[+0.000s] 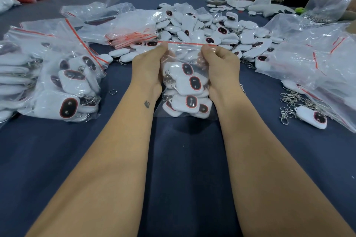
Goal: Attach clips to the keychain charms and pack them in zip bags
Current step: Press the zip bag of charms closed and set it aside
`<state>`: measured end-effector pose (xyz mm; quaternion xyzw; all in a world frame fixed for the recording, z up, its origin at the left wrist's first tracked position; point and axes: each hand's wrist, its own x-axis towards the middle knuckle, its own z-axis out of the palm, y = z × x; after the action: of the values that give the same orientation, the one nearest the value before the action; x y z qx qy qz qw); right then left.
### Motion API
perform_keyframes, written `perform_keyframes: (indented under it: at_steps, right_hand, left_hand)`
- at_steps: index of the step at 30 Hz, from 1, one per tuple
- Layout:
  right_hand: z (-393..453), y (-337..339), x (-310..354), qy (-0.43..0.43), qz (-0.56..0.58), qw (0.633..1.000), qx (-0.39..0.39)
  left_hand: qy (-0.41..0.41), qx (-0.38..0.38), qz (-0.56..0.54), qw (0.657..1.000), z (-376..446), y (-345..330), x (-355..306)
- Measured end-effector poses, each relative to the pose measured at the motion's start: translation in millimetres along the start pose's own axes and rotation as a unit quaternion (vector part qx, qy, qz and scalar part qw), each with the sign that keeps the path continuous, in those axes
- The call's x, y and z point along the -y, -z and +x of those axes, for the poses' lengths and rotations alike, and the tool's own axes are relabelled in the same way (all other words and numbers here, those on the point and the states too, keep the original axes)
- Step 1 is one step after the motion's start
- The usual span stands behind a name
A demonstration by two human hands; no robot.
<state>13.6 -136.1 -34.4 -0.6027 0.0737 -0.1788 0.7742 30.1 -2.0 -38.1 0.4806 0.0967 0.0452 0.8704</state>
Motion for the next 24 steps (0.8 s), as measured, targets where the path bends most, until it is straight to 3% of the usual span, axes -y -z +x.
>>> perform_keyframes:
  at_steps: [10, 16, 21, 24]
  right_hand:
    - [2.1, -0.1, -1.0, -0.039, 0.017, 0.998, 0.047]
    - [0.3, -1.4, 1.3, -0.031, 0.03, 0.997, 0.065]
    - [-3.8, -1.0, 1.5, -0.068, 0.077, 0.987, 0.12]
    - [-5.6, -1.4, 0.8, -0.051, 0.068, 0.99, 0.114]
  left_hand:
    - [-0.028, 0.046, 0.011, 0.999, -2.8, 0.7, 1.6]
    - [0.013, 0.092, 0.006, 0.996, -7.1, -0.1, -0.4]
    - [-0.035, 0.116, 0.036, 0.992, -10.2, 0.6, 2.5]
    - [-0.046, 0.116, 0.053, 0.991, -11.4, -0.7, 2.8]
